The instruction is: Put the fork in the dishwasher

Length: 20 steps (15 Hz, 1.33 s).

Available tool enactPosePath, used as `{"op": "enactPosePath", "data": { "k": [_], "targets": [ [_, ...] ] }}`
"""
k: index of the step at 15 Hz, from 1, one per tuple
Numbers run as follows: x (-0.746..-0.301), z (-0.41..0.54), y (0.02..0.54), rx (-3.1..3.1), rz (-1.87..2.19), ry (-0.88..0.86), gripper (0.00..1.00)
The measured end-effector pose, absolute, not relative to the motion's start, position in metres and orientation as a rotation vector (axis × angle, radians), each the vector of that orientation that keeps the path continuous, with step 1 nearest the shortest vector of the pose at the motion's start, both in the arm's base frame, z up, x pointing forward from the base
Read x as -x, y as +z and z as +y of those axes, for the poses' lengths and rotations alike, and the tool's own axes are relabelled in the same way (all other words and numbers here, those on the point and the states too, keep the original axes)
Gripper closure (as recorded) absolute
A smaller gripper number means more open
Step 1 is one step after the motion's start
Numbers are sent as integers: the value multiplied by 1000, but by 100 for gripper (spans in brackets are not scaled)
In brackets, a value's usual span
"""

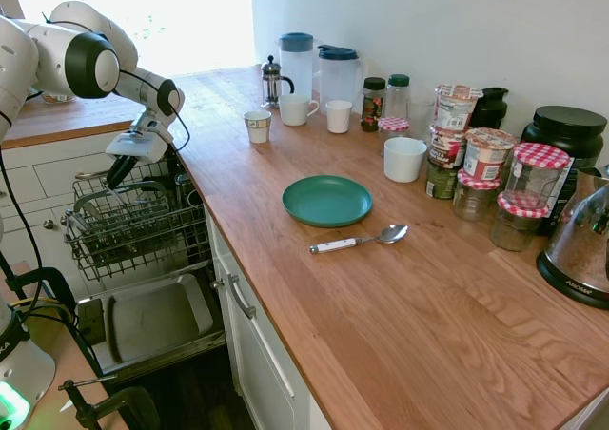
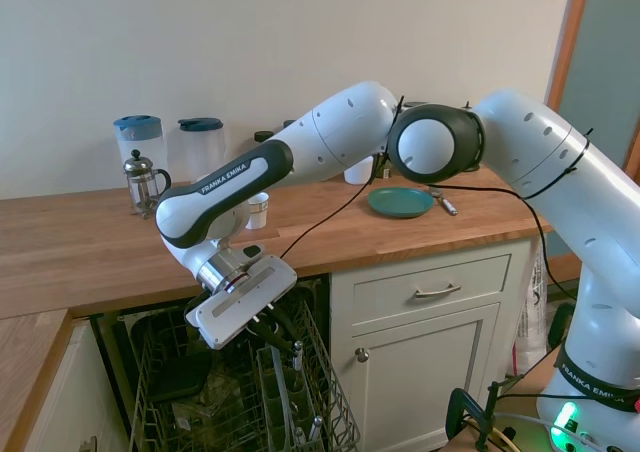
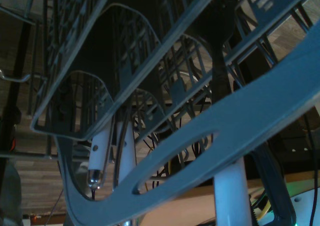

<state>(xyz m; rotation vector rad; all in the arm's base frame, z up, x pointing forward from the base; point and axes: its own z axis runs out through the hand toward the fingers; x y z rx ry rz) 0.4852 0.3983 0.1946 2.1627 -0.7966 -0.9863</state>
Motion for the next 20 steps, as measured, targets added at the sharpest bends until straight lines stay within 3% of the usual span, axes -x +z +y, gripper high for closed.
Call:
{"op": "enactPosePath", "data": {
  "k": [13, 20],
  "targets": [
    [-506, 404, 216, -2226, -836, -936, 0],
    [-491, 406, 294, -2328, -846, -854, 0]
  ]
}}
